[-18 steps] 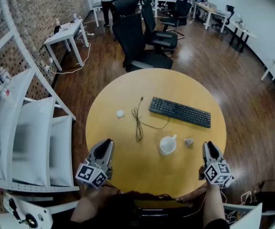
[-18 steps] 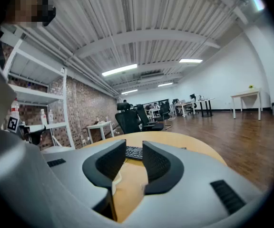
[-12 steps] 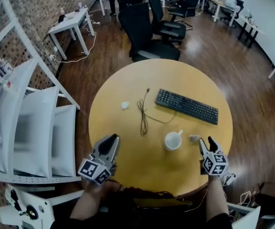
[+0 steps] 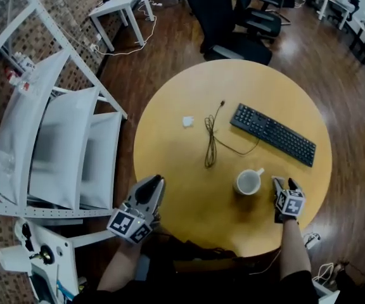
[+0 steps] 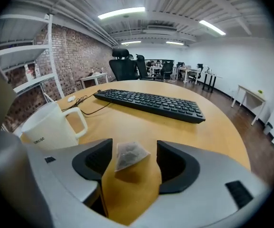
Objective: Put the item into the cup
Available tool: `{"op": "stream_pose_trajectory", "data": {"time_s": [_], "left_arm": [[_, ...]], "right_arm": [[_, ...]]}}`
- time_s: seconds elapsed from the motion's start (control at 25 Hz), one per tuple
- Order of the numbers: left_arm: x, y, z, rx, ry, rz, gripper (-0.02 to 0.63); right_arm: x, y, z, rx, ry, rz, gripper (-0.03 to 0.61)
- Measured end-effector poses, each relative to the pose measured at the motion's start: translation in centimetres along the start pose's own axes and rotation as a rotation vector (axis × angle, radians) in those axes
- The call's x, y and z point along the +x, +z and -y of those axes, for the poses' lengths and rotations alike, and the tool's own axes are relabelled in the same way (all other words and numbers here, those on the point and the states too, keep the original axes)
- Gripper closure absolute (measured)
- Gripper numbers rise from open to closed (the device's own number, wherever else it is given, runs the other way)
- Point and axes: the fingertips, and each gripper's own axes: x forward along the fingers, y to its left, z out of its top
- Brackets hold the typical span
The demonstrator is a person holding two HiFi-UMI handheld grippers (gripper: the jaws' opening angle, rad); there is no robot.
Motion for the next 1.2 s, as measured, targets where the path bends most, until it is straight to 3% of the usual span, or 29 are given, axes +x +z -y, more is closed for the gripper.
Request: {"op": "stream_pose_trajectory", "data": {"time_s": [0.24, 0.44, 0.56, 1.2], "left_arm": [[-1.1, -0.7, 0.0, -0.013, 0.042, -0.027, 0.569], [-1.1, -0.5, 0.4, -0.011, 0.035, -0.029, 0.569], [-0.7, -0.5, 0.9, -0.007, 0.015, -0.026, 0.569], [0.1, 0.6, 1.7, 0.008, -0.106, 0.033, 0.569]], "right_arm": [[1.6, -0.9, -0.4, -0.008, 0.009, -0.038, 0.284], [1.4, -1.9, -1.1, -0.051, -0.008, -0.06, 0.413], [0.6, -1.7, -1.5, -0.079, -0.005, -0.043, 0.42], [-10.0, 9.7, -6.9, -0.249, 0.025, 0.311, 0.42]]}}
